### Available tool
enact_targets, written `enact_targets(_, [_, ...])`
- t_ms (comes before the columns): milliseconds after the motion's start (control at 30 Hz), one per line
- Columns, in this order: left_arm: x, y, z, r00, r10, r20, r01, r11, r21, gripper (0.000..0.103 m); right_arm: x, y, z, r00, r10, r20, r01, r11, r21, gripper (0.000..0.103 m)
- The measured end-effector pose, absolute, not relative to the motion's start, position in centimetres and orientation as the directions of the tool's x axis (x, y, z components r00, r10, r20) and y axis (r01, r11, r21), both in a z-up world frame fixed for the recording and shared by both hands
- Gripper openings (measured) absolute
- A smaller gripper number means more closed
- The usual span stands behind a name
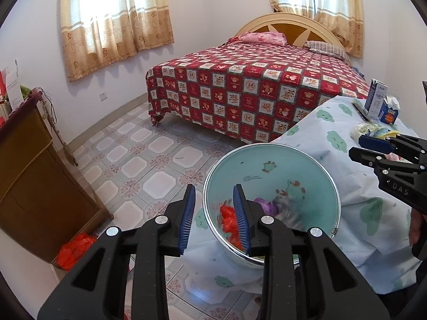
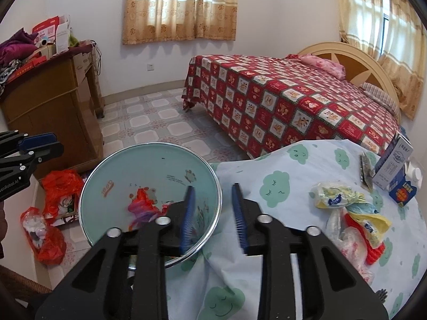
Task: Collect trash
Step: 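Open both tools to drop the purple wrapper and cloth into the bin, then move both open tools from the bin back toward the table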
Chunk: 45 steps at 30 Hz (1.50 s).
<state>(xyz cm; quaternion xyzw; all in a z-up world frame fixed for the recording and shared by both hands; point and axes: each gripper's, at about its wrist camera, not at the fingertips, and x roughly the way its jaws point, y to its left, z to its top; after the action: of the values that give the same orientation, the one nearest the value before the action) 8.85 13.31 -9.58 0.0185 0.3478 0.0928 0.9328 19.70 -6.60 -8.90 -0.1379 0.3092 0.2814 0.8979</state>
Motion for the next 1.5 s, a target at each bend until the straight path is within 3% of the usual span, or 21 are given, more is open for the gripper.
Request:
enact_targets(133, [8.8,13.2,-9.6,0.742,0.190,-0.643,-0.163,0.981,0.101,0.042,19.6,-6.8,-9.0,0.652,0.419,-0.632,-0.588,0.805,-0.072,0.035])
enact_targets(800, [8.9,13.5,-9.6,0.739,0.189,-0.646,-0.166,0.981,0.098,0.043,19.5,-7.2,-9.1,0.659,0.414,-0.628,-0.583,0.809,-0.077,0.040])
enact_targets(1267, [8.8,11.6,-11.4,0.721,0.175,-0.670,-0.129,0.985,0.118,0.052,19.3,-9.0,-9.3,0.677,0.391,-0.624,-0.547,0.834,-0.070,0.043])
enact_targets(1500, [8.9,9.7,-12.5,0.705,0.163,-0.690,-0.095,0.986,0.136,0.061,17.5,-16.5,-8.3,0.748,0.312,-0.586,-0.416,0.908,-0.049,0.051])
